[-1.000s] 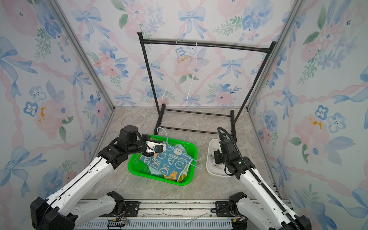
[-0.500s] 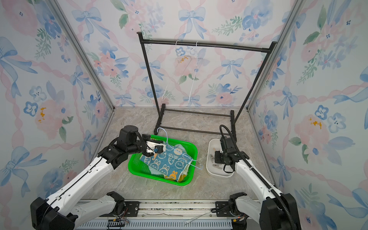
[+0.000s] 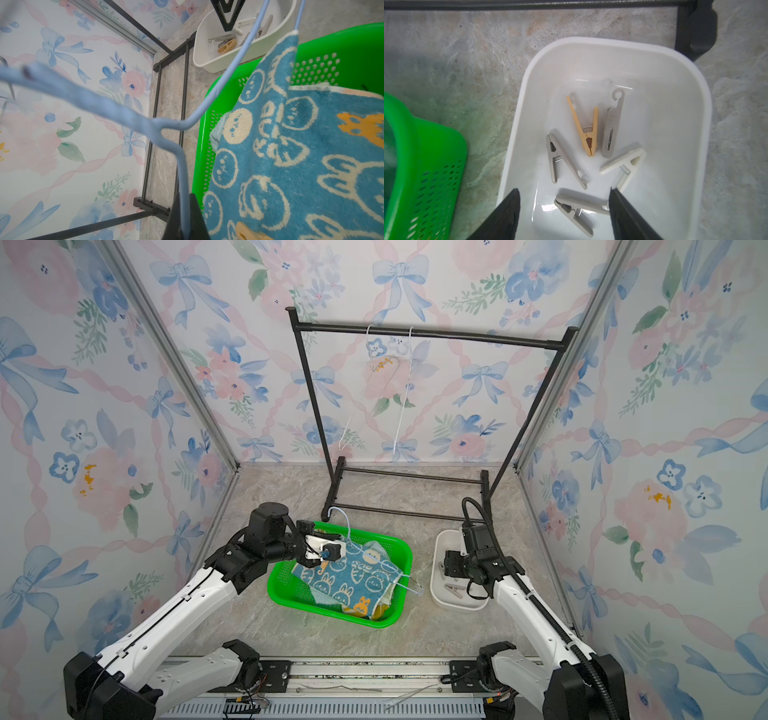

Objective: Remove the clothespins securing towels to the hanger
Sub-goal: Place the clothespin in the storage box, then remove the clothespin from the hanger.

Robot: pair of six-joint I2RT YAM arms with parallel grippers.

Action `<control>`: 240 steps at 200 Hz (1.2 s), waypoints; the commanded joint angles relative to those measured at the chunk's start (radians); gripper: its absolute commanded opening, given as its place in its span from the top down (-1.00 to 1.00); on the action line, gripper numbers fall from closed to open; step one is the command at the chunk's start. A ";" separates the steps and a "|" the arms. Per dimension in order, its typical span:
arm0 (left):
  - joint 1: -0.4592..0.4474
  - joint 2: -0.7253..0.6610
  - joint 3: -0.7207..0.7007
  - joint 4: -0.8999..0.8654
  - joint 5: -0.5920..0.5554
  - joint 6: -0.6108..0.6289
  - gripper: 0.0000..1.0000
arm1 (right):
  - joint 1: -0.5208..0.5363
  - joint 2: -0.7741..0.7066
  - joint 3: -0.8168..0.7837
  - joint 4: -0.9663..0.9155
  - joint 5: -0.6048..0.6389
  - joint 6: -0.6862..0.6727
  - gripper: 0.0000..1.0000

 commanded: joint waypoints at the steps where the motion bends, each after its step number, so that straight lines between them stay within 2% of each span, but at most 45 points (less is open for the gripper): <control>1: -0.006 -0.019 -0.012 0.011 0.028 0.017 1.00 | -0.009 -0.044 0.053 -0.047 -0.014 -0.028 -0.41; 76: -0.006 -0.011 -0.005 0.010 0.032 0.006 1.00 | 0.033 -0.168 0.218 -0.125 -0.129 -0.113 -0.54; 116: -0.006 -0.008 -0.001 0.012 0.038 -0.002 1.00 | 0.191 -0.174 0.325 -0.133 -0.128 -0.151 -0.66; 159: -0.006 0.000 0.009 0.011 0.022 -0.021 1.00 | 0.375 -0.106 0.406 -0.096 -0.152 -0.161 -0.74; 203: -0.006 0.004 0.009 0.011 0.025 -0.026 1.00 | 0.519 -0.023 0.403 0.063 -0.234 -0.192 -0.73; 240: -0.006 0.006 0.008 0.011 0.024 -0.025 1.00 | 0.581 0.047 0.399 0.208 -0.310 -0.229 -0.68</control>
